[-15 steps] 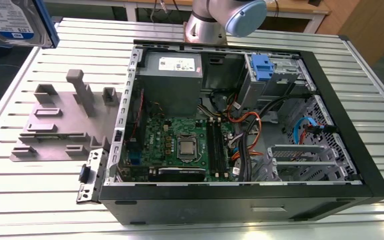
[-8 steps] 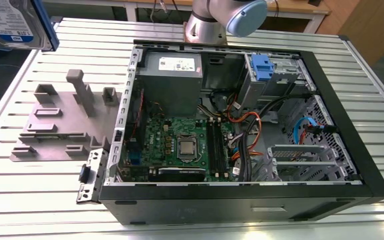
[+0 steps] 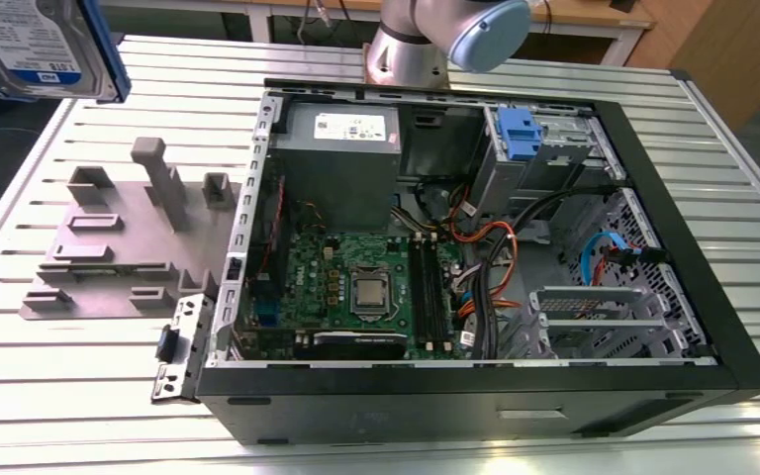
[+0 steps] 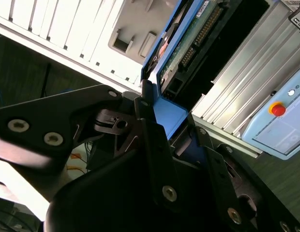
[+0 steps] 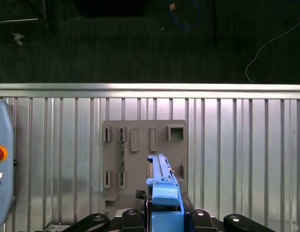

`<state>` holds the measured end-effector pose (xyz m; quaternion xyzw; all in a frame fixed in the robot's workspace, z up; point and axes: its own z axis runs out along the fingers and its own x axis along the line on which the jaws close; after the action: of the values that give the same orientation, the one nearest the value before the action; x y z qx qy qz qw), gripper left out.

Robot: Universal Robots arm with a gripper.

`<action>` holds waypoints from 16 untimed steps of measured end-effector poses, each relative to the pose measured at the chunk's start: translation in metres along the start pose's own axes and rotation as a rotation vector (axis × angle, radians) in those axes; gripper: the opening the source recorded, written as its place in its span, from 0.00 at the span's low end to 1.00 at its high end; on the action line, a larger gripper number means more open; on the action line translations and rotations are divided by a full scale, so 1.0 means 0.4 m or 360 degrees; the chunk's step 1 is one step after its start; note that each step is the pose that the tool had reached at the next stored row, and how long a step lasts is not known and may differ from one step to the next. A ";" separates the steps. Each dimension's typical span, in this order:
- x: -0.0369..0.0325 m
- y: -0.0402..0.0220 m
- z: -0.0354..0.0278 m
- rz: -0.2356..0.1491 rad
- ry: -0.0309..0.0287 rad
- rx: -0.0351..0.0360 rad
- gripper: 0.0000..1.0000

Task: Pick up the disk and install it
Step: 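Pick up the disk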

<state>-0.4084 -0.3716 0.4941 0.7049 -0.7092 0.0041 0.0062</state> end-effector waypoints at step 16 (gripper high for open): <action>0.001 -0.058 0.000 0.0000 -0.00001 0.0000 0.36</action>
<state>-0.3851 -0.3720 0.4941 0.7049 -0.7093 0.0041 0.0062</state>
